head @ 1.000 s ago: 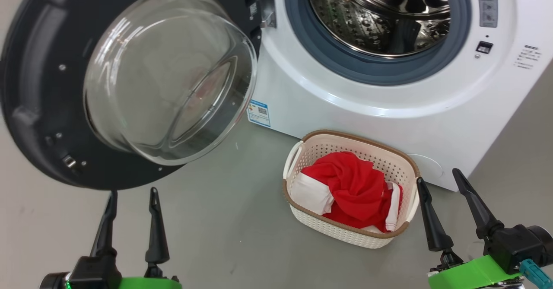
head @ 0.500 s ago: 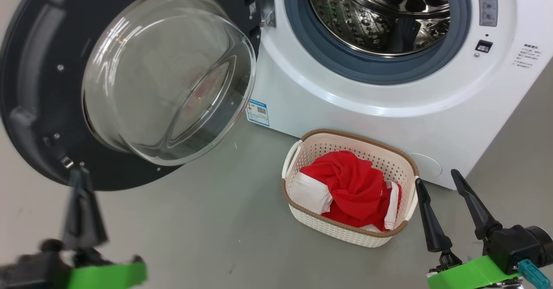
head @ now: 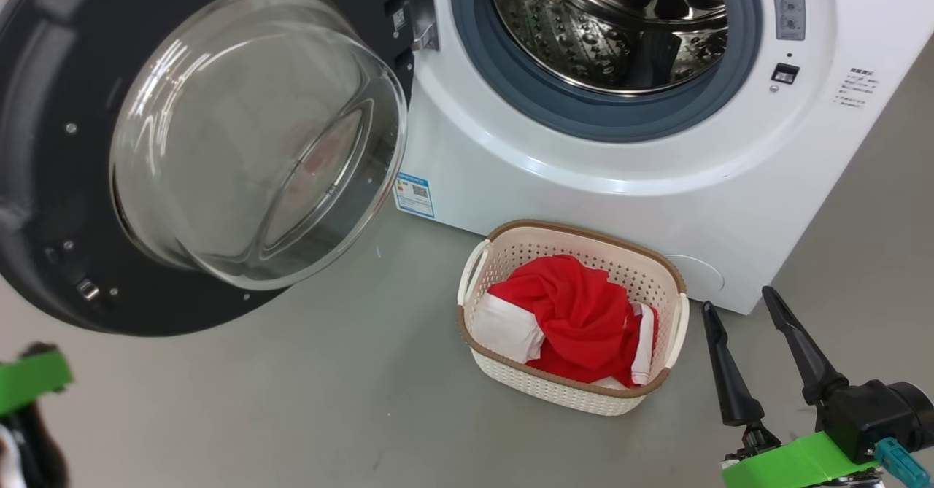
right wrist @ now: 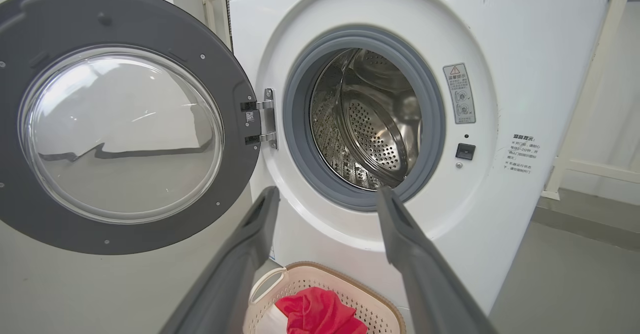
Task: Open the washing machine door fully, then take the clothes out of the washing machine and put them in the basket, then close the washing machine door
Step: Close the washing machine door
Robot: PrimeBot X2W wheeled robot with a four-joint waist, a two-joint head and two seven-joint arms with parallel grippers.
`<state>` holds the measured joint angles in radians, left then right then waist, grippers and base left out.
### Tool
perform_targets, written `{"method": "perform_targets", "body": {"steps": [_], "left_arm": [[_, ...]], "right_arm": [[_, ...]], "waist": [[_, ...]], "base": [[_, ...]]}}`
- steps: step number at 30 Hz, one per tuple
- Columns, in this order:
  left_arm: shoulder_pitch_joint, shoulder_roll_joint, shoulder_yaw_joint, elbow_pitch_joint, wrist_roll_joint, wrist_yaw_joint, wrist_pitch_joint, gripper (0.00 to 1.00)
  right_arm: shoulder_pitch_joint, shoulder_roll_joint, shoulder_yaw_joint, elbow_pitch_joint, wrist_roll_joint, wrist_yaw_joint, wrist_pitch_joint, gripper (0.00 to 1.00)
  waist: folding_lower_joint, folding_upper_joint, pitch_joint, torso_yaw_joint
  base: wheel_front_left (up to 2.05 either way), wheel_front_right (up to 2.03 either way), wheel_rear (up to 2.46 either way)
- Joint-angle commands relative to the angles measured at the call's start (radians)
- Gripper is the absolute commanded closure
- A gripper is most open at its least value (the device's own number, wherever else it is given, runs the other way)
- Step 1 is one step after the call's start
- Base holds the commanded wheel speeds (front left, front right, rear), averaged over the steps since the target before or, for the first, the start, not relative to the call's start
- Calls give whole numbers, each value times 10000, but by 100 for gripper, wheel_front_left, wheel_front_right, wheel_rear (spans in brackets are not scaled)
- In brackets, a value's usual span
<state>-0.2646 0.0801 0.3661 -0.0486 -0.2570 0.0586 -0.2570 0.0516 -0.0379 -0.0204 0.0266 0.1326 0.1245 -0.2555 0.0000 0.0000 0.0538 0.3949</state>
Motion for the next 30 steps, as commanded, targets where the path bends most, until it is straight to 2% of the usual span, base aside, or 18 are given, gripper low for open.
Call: {"method": "perform_targets", "body": {"steps": [1,6,11,14,18,19,21,26,30], "left_arm": [[-527,456,554,-22,-34,-173,-47,100],[-1601,645,1316,894,-567,-452,-47,100],[-3095,827,2313,3026,-2396,-909,76,100],[-4020,987,2860,4309,-3666,-1009,791,100],[-5126,1402,3664,5832,-5172,-852,1915,100],[-5126,1402,3664,5832,-5172,-852,1915,100],[-5439,1755,3778,6420,-5444,-774,2385,100],[-6018,2539,3793,7868,-5948,-543,3990,100],[-6360,2958,3667,8707,-6118,-273,5070,100]], "right_arm": [[-282,-123,236,-228,-19,62,-63,0],[-234,-123,232,-227,-68,62,-63,0],[-239,-123,270,-211,15,62,-63,0],[-232,-123,313,-213,35,62,-63,0],[-228,-123,332,-193,-2,62,-63,0],[-228,-123,332,-193,-2,62,-63,0],[-224,-123,353,-186,-48,62,-63,0],[-221,-123,375,-215,-191,62,-50,0],[-250,-123,398,-286,-300,62,11,0]], "waist": [[0,0,-14,-71],[0,0,-35,-158],[0,0,-44,-242],[0,0,-42,-289],[0,0,-18,-377],[0,0,-18,-377],[0,0,15,-444],[0,0,100,-593],[0,0,209,-669]], "base": [[0,0,0],[0,0,0],[0,0,0],[0,0,0],[0,0,0],[0,0,0],[0,0,0],[0,0,0],[0,0,0]]}}
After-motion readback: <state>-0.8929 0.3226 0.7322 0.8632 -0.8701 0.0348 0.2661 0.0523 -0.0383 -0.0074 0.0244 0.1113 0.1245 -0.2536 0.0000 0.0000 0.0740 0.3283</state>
